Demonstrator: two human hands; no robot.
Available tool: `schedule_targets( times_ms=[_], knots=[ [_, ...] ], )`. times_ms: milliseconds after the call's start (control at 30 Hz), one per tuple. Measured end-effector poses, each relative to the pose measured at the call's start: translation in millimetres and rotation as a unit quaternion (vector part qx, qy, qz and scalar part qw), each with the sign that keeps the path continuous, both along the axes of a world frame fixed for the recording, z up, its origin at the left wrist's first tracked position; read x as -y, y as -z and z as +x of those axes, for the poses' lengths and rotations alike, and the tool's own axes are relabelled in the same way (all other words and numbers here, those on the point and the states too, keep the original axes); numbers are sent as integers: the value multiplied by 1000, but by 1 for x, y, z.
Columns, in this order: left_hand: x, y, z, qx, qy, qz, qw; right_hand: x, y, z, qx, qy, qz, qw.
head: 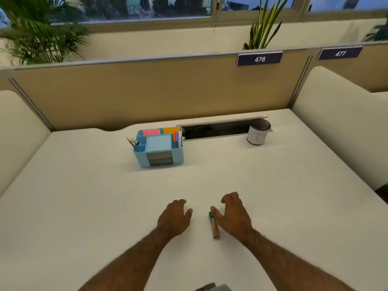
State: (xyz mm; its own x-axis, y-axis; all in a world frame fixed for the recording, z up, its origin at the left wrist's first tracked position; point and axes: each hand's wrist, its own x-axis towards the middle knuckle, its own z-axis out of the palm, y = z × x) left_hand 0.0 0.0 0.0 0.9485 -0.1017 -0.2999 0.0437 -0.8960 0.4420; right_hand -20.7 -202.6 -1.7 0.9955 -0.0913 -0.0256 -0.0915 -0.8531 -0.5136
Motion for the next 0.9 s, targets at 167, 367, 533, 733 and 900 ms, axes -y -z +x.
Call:
schedule_targets(
  times_ms=[167,367,533,733,900],
  knots=[
    [0,11,-22,0,-8,-27,1000,-8,10,-21,-124,29,-7,992],
    [13,15,-34,-24,-34,-136,990,-15,18,-22,-116,51,51,991],
    [29,3,-31,-15,-64,-255,965,-23,17,-21,-125,-23,244,961],
    [36,-7,-19,6,-133,-336,933,-32,21,-12,-120,-70,328,934],
    [33,-11,-9,-16,-168,-366,915,-36,21,0,-107,-74,318,939]
  ],
)
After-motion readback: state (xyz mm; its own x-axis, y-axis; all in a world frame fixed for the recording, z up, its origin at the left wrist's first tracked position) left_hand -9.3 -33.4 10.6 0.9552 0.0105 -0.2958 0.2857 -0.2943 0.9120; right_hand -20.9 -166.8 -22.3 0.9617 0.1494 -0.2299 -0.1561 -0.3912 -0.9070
